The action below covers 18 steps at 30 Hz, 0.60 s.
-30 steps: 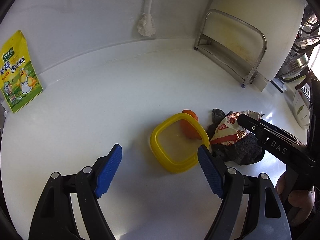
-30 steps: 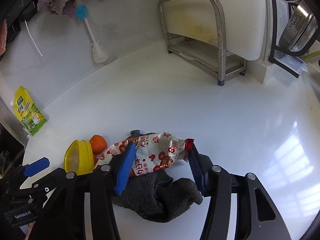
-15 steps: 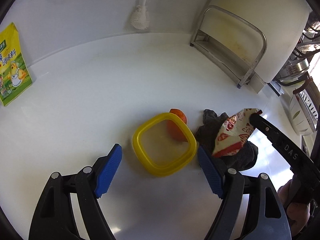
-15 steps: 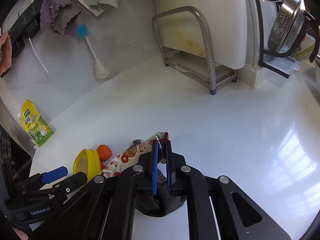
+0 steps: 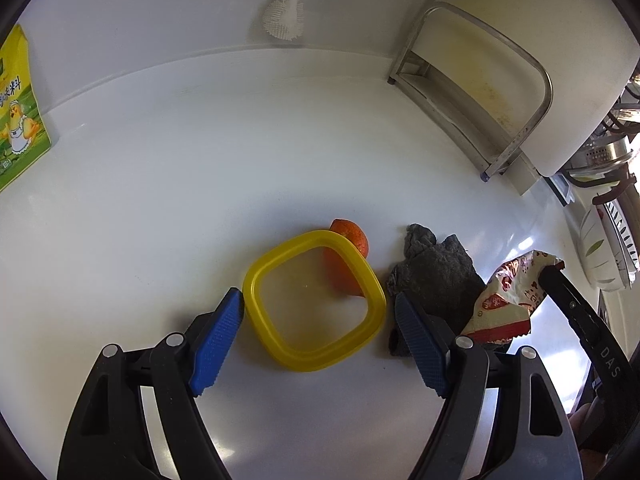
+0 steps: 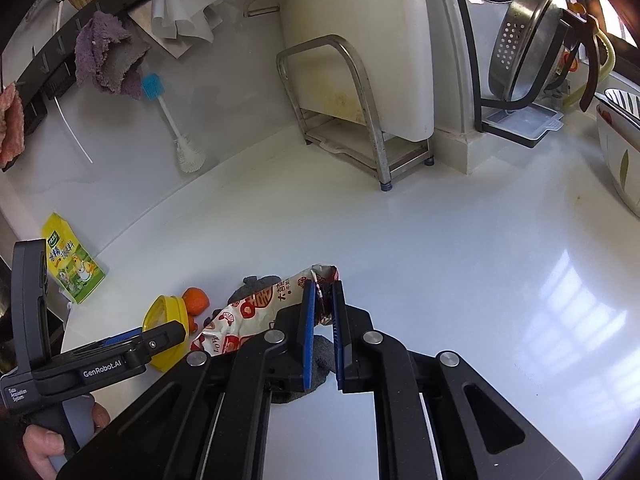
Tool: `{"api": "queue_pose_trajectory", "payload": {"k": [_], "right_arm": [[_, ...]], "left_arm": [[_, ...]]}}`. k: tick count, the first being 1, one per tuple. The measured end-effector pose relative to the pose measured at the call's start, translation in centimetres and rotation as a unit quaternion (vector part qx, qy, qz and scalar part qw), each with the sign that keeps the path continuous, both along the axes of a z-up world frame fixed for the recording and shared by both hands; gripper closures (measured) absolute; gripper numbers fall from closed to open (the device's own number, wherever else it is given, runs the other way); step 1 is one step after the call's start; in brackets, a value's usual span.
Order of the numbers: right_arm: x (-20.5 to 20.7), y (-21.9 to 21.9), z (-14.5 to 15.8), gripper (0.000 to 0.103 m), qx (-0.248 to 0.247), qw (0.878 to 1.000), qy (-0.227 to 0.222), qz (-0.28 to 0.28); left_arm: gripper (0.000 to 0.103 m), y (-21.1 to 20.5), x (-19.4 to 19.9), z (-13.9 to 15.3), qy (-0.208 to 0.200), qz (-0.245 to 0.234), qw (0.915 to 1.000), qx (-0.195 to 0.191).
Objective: Collect trash
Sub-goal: 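Grasp the snack wrapper with the right tool while the left tool grasps the yellow lid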
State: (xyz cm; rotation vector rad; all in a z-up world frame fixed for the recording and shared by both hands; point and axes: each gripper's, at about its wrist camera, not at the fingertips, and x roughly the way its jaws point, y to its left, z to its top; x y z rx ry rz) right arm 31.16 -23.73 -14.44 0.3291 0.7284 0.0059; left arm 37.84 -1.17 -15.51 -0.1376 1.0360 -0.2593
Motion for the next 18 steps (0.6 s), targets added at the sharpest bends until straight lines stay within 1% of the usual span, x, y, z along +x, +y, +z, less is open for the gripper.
{"api": "queue_pose_trajectory", "payload": {"k": [2, 7, 13, 18], "right_arm": [[-0.2, -0.1, 0.1, 0.095, 0.001, 1.000, -0.001, -0.002], [-0.6, 0.1, 0.3, 0.095, -0.002, 1.000, -0.004, 0.001], [-1.4, 0.6, 1.1, 0.095, -0.003, 1.000, -0.011, 0.005], [-2.5, 1.2, 1.8, 0.095, -0.007, 1.000, -0.011, 0.009]], "left_arm": [[0.035, 0.2, 0.0, 0.0, 0.001, -0.001, 1.0000, -0.003], [0.036, 0.4, -0.3, 0.0, 0.000, -0.006, 0.9999, -0.010], [0.036, 0.5, -1.5, 1.3, -0.028, -0.017, 0.9994, 0.009], [0.036, 1.1, -3.4, 2.6, -0.048, -0.026, 0.9981, 0.029]]}}
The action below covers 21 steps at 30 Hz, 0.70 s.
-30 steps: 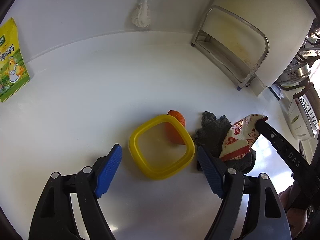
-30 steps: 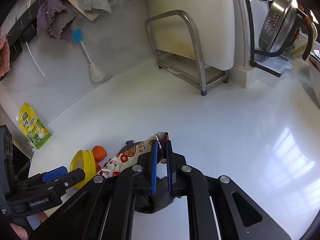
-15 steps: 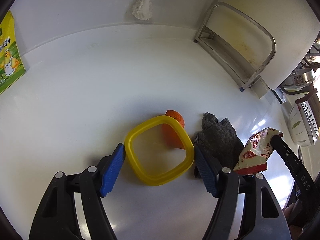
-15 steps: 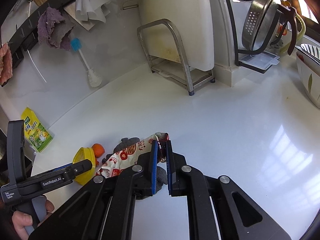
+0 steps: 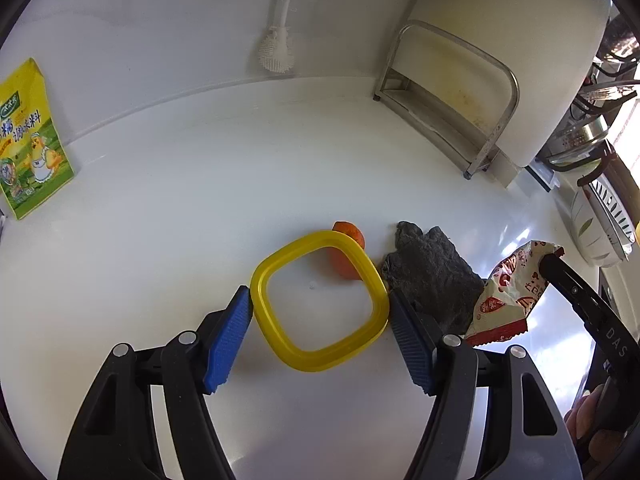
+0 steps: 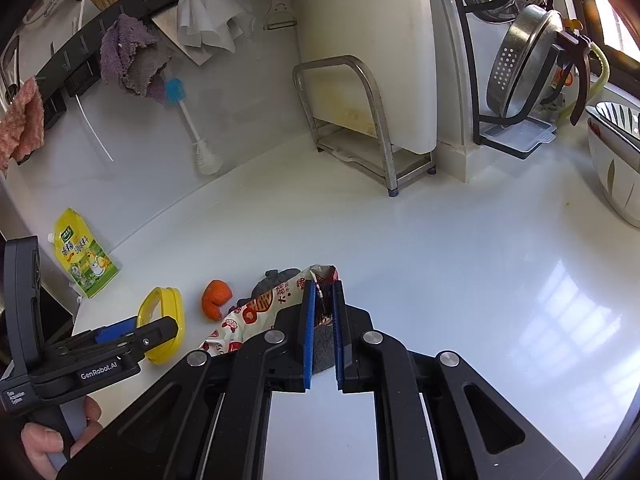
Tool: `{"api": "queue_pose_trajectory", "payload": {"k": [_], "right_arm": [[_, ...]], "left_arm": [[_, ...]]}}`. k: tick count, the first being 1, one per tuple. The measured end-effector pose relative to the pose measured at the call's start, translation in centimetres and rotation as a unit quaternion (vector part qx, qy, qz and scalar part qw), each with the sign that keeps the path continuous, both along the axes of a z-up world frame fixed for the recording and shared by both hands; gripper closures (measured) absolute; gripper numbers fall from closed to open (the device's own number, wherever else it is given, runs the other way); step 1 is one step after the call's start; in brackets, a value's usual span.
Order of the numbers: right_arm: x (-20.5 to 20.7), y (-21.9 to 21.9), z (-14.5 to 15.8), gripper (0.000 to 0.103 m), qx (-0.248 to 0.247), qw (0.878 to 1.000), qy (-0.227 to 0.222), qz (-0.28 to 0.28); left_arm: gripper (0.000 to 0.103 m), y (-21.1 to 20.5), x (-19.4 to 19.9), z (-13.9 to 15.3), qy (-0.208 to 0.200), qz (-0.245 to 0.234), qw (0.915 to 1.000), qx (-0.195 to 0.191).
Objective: Collect trash
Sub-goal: 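Grasp the snack wrapper with the right tool while the left tool grasps the yellow lid, then carry lid and wrapper over the wastebasket and lower them in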
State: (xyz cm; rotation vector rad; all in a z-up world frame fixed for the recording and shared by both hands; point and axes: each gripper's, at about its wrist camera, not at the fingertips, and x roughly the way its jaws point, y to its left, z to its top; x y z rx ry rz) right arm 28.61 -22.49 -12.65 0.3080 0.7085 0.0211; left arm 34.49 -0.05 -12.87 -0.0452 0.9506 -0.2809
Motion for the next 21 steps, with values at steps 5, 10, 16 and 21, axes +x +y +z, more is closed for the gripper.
{"api": "queue_pose_trajectory", "payload": {"k": [5, 10, 16, 21], "right_arm": [[-1.7, 0.9, 0.5, 0.095, -0.006, 1.000, 0.005, 0.008], [-4.1, 1.8, 0.9, 0.095, -0.006, 1.000, 0.007, 0.022], [-7.5, 2.7, 1.6, 0.095, -0.010, 0.999, 0.013, 0.048], [-11.3, 3.0, 2.2, 0.095, -0.017, 0.997, 0.017, 0.069]], "left_arm": [[0.036, 0.6, -2.5, 1.2, -0.014, -0.004, 0.9998, 0.016], [0.036, 1.8, -5.3, 2.1, -0.015, 0.000, 0.9996, 0.026], [0.036, 3.3, -9.9, 3.0, -0.019, 0.024, 0.9987, 0.040], [0.036, 3.7, -14.7, 3.8, -0.021, 0.046, 0.9977, 0.044]]}}
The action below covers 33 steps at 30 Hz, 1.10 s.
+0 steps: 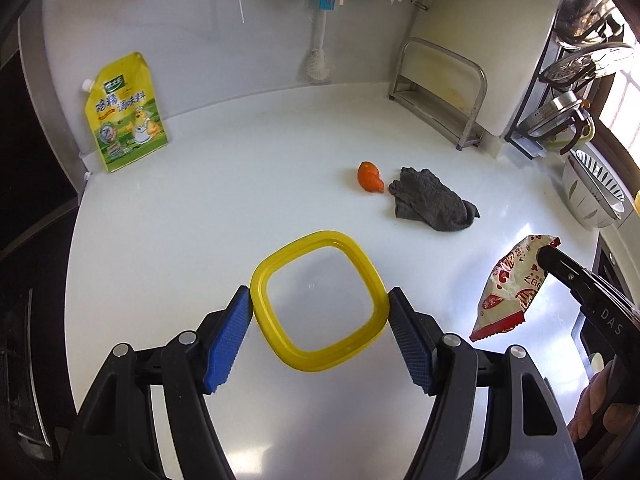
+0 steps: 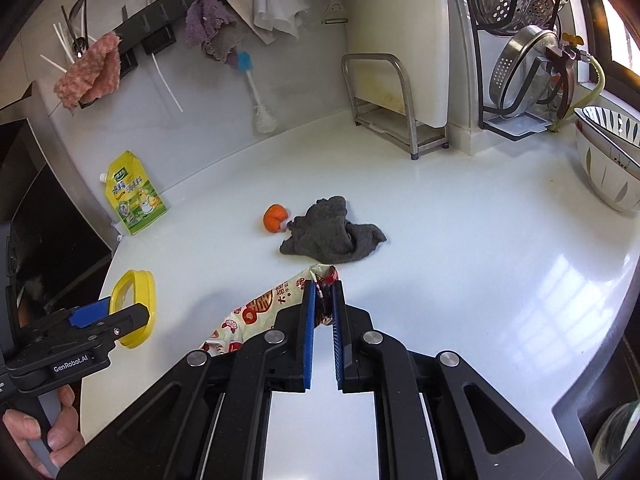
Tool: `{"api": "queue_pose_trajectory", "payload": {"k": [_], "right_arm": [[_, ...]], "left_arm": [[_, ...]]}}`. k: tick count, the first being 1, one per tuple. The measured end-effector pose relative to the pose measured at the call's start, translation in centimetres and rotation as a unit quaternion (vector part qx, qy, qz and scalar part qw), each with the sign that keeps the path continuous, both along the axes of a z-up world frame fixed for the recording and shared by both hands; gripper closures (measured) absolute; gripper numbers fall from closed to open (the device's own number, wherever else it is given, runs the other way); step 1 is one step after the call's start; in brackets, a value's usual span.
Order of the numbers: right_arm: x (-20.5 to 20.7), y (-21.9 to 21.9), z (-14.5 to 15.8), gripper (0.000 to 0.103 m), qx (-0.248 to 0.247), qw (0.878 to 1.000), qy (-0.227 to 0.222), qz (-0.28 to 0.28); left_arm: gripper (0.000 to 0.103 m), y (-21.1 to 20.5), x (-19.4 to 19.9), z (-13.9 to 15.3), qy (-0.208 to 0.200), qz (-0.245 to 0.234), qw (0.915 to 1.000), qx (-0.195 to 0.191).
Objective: Collect trash
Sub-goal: 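Carry lid and wrapper over the wastebasket and lower them in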
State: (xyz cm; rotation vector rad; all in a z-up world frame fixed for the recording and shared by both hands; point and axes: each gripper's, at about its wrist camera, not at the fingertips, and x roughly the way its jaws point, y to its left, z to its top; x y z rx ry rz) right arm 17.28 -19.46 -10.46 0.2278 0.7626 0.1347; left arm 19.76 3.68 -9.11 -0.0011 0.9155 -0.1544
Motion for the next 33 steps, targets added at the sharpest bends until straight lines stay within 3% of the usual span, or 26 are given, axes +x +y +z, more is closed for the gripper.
{"api": "queue_pose_trajectory", "payload": {"k": [18, 26, 33], "right_arm": [[-17.6, -1.5, 0.6, 0.095, -0.036, 0.998, 0.017, 0.047], [-23.0, -2.5, -0.3, 0.095, -0.035, 0.998, 0.035, 0.035], [-25.4, -3.0, -1.7, 0.095, -0.033, 0.998, 0.056, 0.015]], "left_arm": [[0.036, -3.5, -19.1, 0.7, -0.015, 0.023, 0.9996, -0.001], [0.036, -5.6, -24.1, -0.9, 0.016, -0.002, 0.9998, 0.011], [0.036, -7.5, -25.8, -2.2, 0.034, -0.043, 0.9983, 0.022]]}}
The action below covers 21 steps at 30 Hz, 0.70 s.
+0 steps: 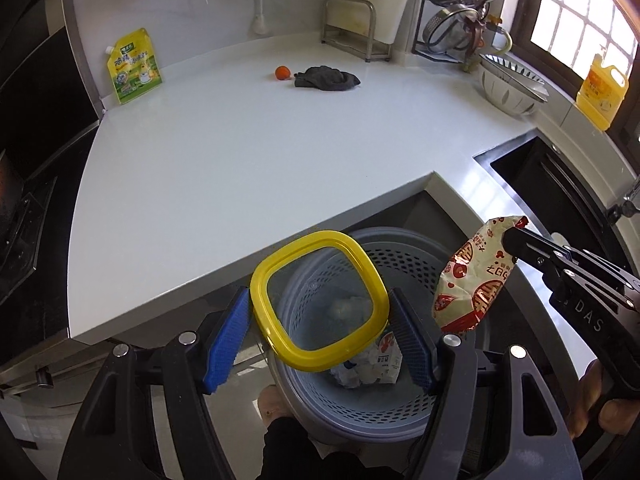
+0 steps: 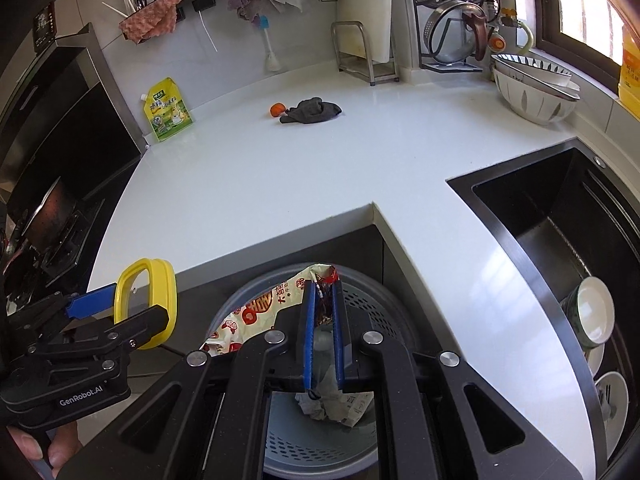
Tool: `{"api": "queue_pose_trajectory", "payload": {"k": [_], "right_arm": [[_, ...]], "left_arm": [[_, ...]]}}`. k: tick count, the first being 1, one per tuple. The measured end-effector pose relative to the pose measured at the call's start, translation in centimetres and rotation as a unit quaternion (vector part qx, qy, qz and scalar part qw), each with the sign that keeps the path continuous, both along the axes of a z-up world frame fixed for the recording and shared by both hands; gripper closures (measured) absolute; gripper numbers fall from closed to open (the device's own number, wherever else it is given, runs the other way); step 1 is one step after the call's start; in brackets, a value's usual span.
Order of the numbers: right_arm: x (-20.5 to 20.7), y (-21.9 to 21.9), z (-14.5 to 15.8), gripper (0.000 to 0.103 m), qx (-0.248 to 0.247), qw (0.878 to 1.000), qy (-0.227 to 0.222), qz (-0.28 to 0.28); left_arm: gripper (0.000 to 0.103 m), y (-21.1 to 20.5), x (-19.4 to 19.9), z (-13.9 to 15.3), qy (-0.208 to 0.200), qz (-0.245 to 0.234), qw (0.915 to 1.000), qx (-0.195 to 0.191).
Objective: Collect trash
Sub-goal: 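Carry lid and wrapper over the wastebasket and lower them in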
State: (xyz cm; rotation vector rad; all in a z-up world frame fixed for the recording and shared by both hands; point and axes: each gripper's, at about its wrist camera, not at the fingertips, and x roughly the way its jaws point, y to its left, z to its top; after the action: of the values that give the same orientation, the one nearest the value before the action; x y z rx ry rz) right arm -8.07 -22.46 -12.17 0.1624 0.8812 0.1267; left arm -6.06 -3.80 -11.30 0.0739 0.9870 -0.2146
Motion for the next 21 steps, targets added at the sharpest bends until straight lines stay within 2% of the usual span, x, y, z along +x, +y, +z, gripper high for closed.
{"api": "queue_pose_trajectory", "payload": {"k": [9, 21], "right_arm": [[-1.7, -0.1, -1.7, 0.095, -0.011, 1.000, 0.023, -0.013], [-1.3, 0.2, -4.2, 0.094, -0.019, 0.998, 0.061, -0.026]], "left_arm": [[0.036, -0.4, -0.2, -1.4, 0.025, -0.023, 0.9994, -0.002], [0.036, -1.0, 0.1, -2.9, 0.039, -0.043, 0.9982, 0.013]]}}
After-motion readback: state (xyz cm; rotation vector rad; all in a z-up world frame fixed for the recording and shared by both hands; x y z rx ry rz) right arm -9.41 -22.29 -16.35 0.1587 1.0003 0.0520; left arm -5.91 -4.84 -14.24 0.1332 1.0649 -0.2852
